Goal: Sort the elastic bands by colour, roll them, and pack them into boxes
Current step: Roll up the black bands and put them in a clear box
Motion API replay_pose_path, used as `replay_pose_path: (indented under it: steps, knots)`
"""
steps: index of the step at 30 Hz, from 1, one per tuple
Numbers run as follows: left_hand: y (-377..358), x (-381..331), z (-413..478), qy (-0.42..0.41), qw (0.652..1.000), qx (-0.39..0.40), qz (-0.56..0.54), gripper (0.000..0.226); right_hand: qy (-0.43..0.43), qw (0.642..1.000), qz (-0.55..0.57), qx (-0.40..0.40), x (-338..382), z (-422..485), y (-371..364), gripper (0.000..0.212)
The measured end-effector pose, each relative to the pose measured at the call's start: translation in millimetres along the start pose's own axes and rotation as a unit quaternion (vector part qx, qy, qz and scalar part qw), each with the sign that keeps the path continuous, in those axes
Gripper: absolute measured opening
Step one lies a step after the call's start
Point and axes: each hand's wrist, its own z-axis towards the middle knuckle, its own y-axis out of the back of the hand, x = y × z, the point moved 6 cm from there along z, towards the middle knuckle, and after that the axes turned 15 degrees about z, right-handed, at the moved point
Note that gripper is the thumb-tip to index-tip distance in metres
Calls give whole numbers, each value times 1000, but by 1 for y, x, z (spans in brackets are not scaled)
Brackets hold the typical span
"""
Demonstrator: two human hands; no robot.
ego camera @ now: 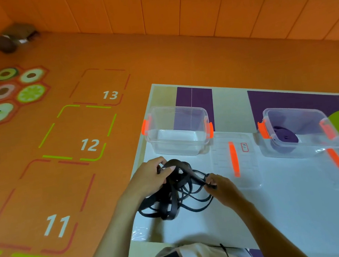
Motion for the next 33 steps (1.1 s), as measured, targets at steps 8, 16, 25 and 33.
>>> replay_pose_path:
  steps: [8, 16, 25, 33]
  knots:
    - [-5, 46, -9, 67, 990, 82, 95, 46, -90, 971, 12, 220, -25, -16, 10, 47]
    - [-27, 62, -44, 15, 989, 147, -29, 28, -71, 971, -150, 175, -13, 4, -11, 44]
    - [-33, 78, -93, -10, 993, 111, -39, 36, 95, 973, -190, 91, 39, 35, -64, 78]
    - [-35, 76, -109, -12, 998, 55, 17, 29, 130, 953, -247, 119, 66, 49, -113, 99]
